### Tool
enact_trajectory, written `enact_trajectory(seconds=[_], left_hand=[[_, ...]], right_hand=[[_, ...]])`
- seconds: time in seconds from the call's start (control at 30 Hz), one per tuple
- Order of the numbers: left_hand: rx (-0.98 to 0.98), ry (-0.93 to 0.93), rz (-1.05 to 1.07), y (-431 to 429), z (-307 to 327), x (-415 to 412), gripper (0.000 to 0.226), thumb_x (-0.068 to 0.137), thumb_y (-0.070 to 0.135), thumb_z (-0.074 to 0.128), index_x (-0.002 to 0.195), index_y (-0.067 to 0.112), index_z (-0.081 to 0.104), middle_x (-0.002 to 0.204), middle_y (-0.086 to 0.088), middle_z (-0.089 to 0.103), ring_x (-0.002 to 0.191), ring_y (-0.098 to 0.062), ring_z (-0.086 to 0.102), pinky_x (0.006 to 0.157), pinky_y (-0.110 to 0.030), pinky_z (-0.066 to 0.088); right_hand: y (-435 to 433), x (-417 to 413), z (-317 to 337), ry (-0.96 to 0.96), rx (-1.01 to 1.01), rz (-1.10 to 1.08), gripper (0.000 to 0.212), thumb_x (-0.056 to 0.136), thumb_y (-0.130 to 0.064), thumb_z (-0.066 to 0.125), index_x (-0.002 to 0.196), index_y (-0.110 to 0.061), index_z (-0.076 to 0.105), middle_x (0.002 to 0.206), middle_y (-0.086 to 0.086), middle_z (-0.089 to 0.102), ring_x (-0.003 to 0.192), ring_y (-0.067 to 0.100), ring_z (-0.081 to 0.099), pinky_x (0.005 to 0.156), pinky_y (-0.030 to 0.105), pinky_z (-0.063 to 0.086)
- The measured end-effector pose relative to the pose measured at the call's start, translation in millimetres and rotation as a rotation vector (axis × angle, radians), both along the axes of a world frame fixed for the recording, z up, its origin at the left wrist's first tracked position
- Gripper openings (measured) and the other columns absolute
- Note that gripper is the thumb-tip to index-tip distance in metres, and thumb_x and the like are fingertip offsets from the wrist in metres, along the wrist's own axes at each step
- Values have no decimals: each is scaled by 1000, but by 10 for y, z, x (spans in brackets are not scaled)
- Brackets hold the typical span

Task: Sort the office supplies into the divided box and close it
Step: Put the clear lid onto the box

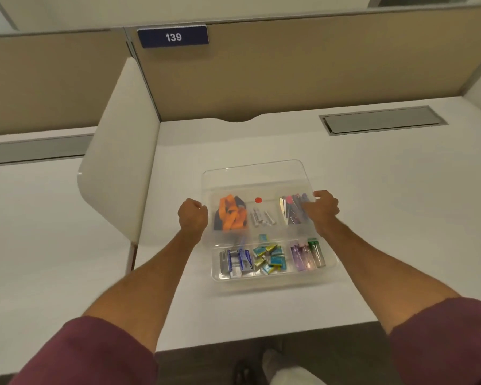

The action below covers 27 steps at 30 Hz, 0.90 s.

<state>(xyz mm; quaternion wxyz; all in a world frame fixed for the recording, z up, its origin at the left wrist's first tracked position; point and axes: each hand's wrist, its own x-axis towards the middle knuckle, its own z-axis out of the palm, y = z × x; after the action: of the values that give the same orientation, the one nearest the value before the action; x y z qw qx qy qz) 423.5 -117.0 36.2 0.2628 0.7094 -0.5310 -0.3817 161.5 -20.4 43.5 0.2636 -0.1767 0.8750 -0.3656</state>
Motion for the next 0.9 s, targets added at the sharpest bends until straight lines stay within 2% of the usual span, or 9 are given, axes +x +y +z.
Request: enact_trajectory(seconds=[0.1,0.2,0.33,0.5,0.6,0.73,0.83,0.9], left_hand=[[14,-21,-21,157,-78,50,18,88,5,58,105,0,61,112,-17,64,100,-31,62,82,-35,51],[21,-38,-47,306,-137,67,18,86,4,58,104,2,61,109,-15,65,87,-22,56,73,-30,46],[24,-66,-75,408,-194,56,18,88,7,60,105,2,60,108,-14,65,86,-21,55,74,-29,48],[32,-110,-67,446,-162,9,17,89,11,61,105,3,58,106,-15,63,85,-22,55,74,-30,48],[40,-140,-117,427,-144,8,24,89,16,63,107,1,56,107,-17,62,88,-24,58,75,-32,50],[22,-160,-276,359,-62,-53,59,85,43,66,124,4,47,119,-14,57,102,-27,58,84,-37,51],[-43,-179,-401,267,-22,-153,63,81,41,72,128,7,49,128,-15,56,109,-26,57,90,-37,48],[-8,-208,-479,195,-14,-208,70,77,44,75,132,10,47,135,-14,51,122,-30,52,103,-44,46]], right_hand=[[188,34,-41,14,43,-5,50,81,-16,72,127,-11,53,132,18,44,120,36,46,95,48,49],[339,55,-72,27,58,-8,50,80,-13,73,126,-11,52,131,19,45,119,36,46,94,46,47],[466,56,-85,59,101,11,51,81,-19,73,126,-13,50,132,18,44,121,35,44,99,49,45],[557,32,-63,119,140,113,52,83,-23,71,128,-9,47,133,19,43,122,35,45,99,48,46],[566,-14,-33,226,174,248,59,83,-26,71,131,-5,43,133,20,42,123,36,46,98,45,45],[468,-127,14,355,177,529,84,78,-25,75,145,-7,27,147,18,32,136,35,34,106,46,39],[317,-206,30,414,229,726,90,82,-38,71,150,-11,19,159,9,15,147,29,18,115,45,27],[203,-243,30,434,269,810,91,83,-44,67,150,-9,16,161,8,11,148,27,13,118,43,24]])
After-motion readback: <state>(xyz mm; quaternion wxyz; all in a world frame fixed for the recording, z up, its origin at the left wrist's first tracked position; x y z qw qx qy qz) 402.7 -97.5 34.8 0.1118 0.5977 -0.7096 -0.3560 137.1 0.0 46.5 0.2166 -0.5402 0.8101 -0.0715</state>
